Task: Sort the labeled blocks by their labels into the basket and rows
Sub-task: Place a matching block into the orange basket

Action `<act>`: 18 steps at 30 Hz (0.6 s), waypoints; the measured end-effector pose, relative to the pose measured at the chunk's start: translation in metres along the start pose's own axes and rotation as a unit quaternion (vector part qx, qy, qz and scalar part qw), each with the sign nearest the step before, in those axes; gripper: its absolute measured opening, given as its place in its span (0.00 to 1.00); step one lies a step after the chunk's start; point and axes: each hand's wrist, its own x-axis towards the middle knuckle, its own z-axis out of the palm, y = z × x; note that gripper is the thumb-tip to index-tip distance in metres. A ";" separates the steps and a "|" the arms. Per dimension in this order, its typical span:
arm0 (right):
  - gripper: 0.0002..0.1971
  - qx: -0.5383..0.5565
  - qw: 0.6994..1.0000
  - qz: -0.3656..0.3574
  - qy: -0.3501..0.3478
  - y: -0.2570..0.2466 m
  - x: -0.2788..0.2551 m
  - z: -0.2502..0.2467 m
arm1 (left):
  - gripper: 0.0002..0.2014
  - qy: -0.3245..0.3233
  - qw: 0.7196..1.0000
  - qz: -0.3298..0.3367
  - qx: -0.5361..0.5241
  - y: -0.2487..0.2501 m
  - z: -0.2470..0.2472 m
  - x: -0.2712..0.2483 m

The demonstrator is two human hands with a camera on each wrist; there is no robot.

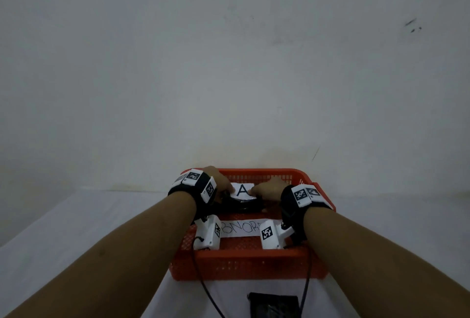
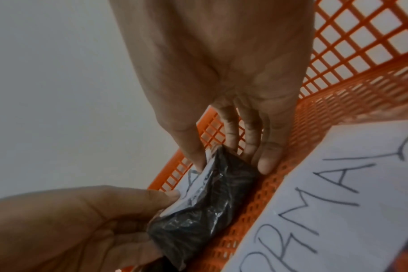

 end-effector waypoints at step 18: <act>0.25 -0.040 0.999 -0.013 0.030 0.006 0.009 0.004 | 0.18 0.058 0.998 -0.015 0.028 0.000 0.007 0.003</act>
